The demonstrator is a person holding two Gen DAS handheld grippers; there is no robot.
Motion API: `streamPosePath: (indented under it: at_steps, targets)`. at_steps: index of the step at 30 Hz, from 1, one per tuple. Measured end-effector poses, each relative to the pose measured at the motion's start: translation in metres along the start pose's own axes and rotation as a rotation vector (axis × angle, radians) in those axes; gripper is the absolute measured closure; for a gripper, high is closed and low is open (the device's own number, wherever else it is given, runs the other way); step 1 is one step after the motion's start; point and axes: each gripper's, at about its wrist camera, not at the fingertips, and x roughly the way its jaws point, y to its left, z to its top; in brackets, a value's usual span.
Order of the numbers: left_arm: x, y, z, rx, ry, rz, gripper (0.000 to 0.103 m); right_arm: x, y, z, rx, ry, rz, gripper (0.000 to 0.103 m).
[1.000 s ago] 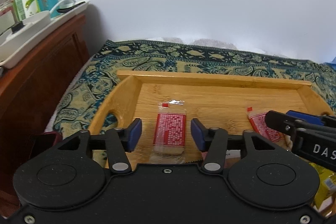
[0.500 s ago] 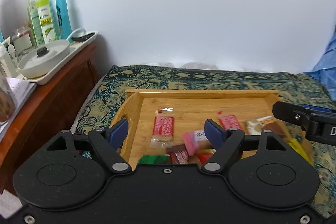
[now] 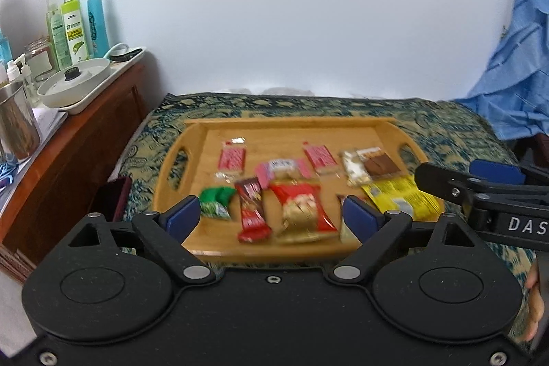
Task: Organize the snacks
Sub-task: 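Pull both tools back toward the white candy and red bar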
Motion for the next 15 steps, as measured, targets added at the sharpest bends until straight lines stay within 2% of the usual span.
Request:
streamPosePath:
  at_steps: [6, 15]
  targets:
    - [-0.014, -0.010, -0.023, 0.018, 0.013, -0.028, 0.010, -0.019, -0.006, -0.011, -0.036, 0.021, -0.012, 0.007]
    - [-0.014, -0.017, -0.059, 0.038, 0.053, -0.053, 0.010, -0.023, -0.014, -0.020, -0.080, 0.086, -0.015, 0.008]
